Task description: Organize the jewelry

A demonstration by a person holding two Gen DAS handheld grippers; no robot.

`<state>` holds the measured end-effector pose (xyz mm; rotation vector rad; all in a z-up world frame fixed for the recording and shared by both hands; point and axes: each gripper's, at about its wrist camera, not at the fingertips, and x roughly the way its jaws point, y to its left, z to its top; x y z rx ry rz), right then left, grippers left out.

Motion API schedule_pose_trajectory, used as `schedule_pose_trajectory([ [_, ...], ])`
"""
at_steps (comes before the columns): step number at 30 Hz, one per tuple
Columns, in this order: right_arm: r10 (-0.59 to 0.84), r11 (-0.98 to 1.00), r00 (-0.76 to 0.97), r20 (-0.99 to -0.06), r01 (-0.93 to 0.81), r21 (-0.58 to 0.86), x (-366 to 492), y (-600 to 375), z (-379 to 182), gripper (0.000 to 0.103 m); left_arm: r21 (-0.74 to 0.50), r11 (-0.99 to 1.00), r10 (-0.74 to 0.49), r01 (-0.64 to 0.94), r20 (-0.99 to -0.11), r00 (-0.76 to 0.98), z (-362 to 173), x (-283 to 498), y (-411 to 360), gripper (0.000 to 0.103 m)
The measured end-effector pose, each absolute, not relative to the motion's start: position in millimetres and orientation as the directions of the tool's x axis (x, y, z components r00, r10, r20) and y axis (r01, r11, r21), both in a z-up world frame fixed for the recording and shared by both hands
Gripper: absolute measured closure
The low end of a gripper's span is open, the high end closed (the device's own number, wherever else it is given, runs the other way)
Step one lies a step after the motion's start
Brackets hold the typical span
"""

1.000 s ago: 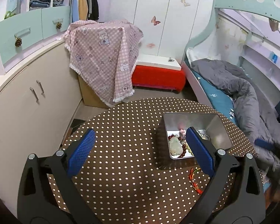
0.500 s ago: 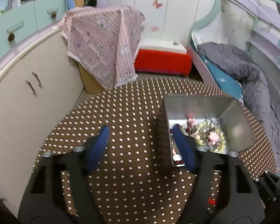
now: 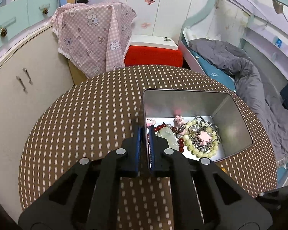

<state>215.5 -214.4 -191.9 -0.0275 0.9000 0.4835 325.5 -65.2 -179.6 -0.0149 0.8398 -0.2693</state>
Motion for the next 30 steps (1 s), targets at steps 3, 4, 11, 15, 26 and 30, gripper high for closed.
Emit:
schedule_pose_trajectory([
  [3, 0.475, 0.865, 0.534, -0.699, -0.428, 0.26, 196.1, -234.0, -164.1, 0.099, -0.13, 0.967, -0.241, 0.217, -0.732, 0.637, -179.7, 307.9, -62.1, 0.094],
  [4, 0.494, 0.858, 0.545, -0.677, -0.432, 0.278, 192.1, -240.0, -152.5, 0.099, -0.135, 0.967, -0.243, 0.214, -0.731, 0.637, -180.0, 300.7, -60.8, 0.094],
  [11, 0.565, 0.82, 0.623, -0.54, -0.496, 0.286, 190.1, -252.6, -75.1, 0.099, -0.156, 0.968, -0.247, 0.196, -0.734, 0.633, -179.1, 277.2, -55.5, 0.094],
  [15, 0.563, 0.82, 0.645, -0.517, -0.512, 0.255, 205.1, -239.2, -55.8, 0.099, -0.149, 0.969, -0.24, 0.194, -0.734, 0.635, -178.8, 268.7, -54.6, 0.094],
  [26, 0.525, 0.846, 0.586, -0.617, -0.441, 0.3, 234.0, -230.4, -115.8, 0.098, -0.151, 0.971, -0.236, 0.186, -0.734, 0.637, -179.1, 255.7, -48.4, 0.094],
  [30, 0.484, 0.872, 0.578, -0.657, -0.378, 0.311, 240.4, -232.1, -137.6, 0.086, -0.143, 0.972, -0.232, 0.188, -0.728, 0.645, -176.0, 252.3, -46.9, 0.093],
])
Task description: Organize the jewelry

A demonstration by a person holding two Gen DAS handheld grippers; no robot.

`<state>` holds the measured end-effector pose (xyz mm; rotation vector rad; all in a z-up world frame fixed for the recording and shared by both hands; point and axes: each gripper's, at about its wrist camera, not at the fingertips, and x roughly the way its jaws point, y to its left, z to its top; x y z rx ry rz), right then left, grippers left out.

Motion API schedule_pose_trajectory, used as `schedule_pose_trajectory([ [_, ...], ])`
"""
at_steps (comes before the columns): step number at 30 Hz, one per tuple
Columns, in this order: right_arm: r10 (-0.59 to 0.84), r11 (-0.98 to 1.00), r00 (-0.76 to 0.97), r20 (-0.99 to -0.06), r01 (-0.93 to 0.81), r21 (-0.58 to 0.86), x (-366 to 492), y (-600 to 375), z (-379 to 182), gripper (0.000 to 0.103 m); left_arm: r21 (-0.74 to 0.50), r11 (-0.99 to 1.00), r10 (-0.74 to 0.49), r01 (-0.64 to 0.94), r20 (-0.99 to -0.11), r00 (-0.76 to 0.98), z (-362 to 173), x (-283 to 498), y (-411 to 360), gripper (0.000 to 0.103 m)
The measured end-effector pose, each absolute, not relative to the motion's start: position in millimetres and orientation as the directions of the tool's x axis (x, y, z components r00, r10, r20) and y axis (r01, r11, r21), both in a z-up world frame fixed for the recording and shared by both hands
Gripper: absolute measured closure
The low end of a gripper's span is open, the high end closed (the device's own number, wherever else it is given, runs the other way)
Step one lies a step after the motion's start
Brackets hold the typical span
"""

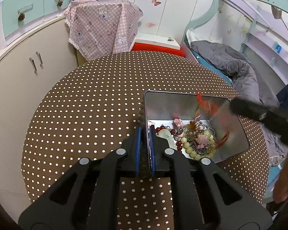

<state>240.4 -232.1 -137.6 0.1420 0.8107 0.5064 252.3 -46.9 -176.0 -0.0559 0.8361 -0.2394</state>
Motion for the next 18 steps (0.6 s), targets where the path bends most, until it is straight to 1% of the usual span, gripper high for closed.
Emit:
schedule_pose_trajectory([
  [1, 0.463, 0.884, 0.592, -0.659, -0.36, 0.298, 239.1, -233.7, -138.3, 0.064, -0.137, 0.972, -0.229, 0.19, -0.722, 0.653, -173.6, 250.6, -46.8, 0.093],
  [2, 0.45, 0.891, 0.605, -0.657, -0.346, 0.293, 237.1, -235.0, -138.0, 0.048, -0.129, 0.973, -0.223, 0.189, -0.717, 0.66, -171.4, 249.1, -46.7, 0.09],
  [3, 0.439, 0.898, 0.622, -0.648, -0.33, 0.292, 234.3, -237.4, -136.7, 0.021, -0.117, 0.976, -0.211, 0.183, -0.712, 0.67, -168.6, 247.5, -46.2, 0.064],
  [4, 0.42, 0.907, 0.649, -0.634, -0.306, 0.289, 230.7, -241.7, -133.6, 0.01, -0.111, 0.979, -0.199, 0.171, -0.705, 0.681, -165.6, 245.9, -44.3, 0.038],
  [5, 0.406, 0.914, 0.662, -0.629, -0.291, 0.284, 228.7, -245.0, -131.7, 0.008, -0.11, 0.982, -0.188, 0.155, -0.686, 0.703, -161.3, 242.3, -40.8, 0.006],
  [7, 0.37, 0.929, 0.681, -0.632, -0.255, 0.27, 226.9, -250.2, -128.6, 0.008, -0.106, 0.985, -0.172, 0.136, -0.639, 0.75, -149.3, 234.0, -34.8, 0.006],
  [11, 0.336, 0.939, 0.71, -0.619, -0.2, 0.28, 223.2, -263.7, -122.6, 0.008, -0.087, 0.989, -0.151, 0.123, -0.614, 0.775, -132.3, 228.5, -29.0, 0.006],
  [18, 0.252, 0.965, 0.768, -0.589, -0.158, 0.207, 208.2, -256.3, -94.6, 0.008, -0.051, 0.993, -0.114, 0.102, -0.542, 0.832, -90.0, 208.6, -20.3, 0.006],
])
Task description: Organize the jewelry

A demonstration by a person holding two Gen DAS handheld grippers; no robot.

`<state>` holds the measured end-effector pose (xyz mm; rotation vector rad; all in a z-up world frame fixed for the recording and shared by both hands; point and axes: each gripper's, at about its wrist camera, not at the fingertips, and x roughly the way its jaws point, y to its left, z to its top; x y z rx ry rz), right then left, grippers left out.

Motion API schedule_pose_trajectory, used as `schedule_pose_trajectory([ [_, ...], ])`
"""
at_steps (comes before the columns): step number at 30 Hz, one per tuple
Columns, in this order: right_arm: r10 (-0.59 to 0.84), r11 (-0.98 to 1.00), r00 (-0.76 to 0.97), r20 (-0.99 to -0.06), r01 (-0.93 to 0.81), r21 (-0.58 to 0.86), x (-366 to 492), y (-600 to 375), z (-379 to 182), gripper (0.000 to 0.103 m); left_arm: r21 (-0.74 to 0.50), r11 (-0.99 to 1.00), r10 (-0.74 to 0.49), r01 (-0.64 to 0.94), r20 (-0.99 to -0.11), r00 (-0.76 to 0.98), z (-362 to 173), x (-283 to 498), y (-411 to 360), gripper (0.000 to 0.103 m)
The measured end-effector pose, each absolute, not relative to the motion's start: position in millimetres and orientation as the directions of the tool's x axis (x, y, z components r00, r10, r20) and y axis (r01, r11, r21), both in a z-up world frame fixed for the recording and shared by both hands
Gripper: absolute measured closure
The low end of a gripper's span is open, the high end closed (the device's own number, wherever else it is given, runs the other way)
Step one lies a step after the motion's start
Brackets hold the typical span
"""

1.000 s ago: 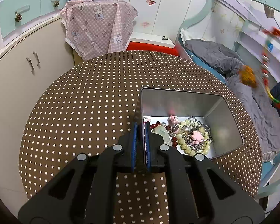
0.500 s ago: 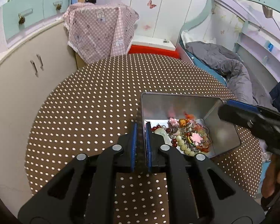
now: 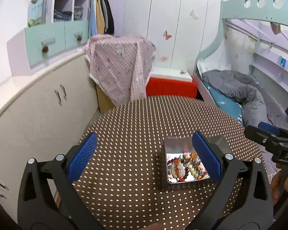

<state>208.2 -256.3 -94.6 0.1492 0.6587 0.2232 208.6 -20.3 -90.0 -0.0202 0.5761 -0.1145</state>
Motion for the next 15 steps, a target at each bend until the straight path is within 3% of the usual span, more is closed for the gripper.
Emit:
schedule_pose_trajectory([
  [15, 0.125, 0.99, 0.888, -0.443, -0.085, 0.109, 120.8, -237.6, -50.6, 0.008, 0.026, 0.993, -0.096, 0.113, -0.361, 0.927, -36.6, 120.9, -21.6, 0.006],
])
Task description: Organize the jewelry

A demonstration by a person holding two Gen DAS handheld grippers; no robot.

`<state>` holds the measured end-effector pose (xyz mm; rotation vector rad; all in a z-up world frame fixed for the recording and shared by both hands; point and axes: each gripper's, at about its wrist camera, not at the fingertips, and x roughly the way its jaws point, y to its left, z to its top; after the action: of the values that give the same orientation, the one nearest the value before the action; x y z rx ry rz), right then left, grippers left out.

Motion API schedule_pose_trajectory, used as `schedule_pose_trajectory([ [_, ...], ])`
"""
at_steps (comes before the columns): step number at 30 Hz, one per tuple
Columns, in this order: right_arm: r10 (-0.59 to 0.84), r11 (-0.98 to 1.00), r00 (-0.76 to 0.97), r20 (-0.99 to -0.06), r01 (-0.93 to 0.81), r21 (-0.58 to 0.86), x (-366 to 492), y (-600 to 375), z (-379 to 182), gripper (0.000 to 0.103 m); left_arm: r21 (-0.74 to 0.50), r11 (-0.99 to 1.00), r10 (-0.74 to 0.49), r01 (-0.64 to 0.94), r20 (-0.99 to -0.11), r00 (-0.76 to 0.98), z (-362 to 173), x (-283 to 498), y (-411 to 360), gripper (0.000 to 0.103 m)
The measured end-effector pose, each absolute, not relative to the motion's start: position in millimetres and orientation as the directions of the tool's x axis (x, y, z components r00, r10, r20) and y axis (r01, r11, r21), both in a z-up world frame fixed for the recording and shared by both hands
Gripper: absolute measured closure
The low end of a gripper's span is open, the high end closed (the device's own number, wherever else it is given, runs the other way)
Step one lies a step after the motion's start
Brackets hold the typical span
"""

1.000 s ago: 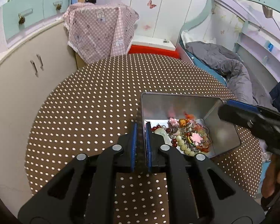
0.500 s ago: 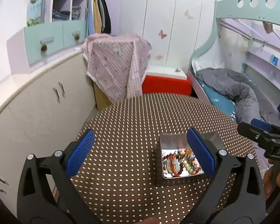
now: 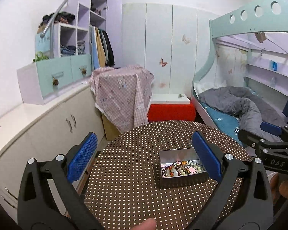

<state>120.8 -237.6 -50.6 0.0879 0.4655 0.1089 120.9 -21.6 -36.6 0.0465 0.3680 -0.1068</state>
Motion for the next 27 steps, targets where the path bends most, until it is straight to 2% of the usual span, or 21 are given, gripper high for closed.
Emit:
schedule_pose_trajectory([
  [18, 0.012, 1.0, 0.967, -0.256, -0.009, 0.013, 32.0, -208.3, -15.6, 0.008, 0.065, 0.997, -0.027, 0.042, -0.21, 0.977, -16.9, 35.9, -16.4, 0.006],
  [23, 0.021, 1.0, 0.968, -0.249, -0.021, 0.002, 29.0, -202.7, -13.7, 0.008, 0.068, 0.998, 0.012, 0.002, -0.21, 0.978, -17.2, 31.9, -15.6, 0.006],
  [27, 0.031, 0.999, 0.967, -0.253, -0.033, -0.002, 32.2, -199.7, -14.6, 0.008, 0.03, 0.999, -0.006, 0.013, -0.22, 0.976, -17.1, 35.6, -10.1, 0.006],
])
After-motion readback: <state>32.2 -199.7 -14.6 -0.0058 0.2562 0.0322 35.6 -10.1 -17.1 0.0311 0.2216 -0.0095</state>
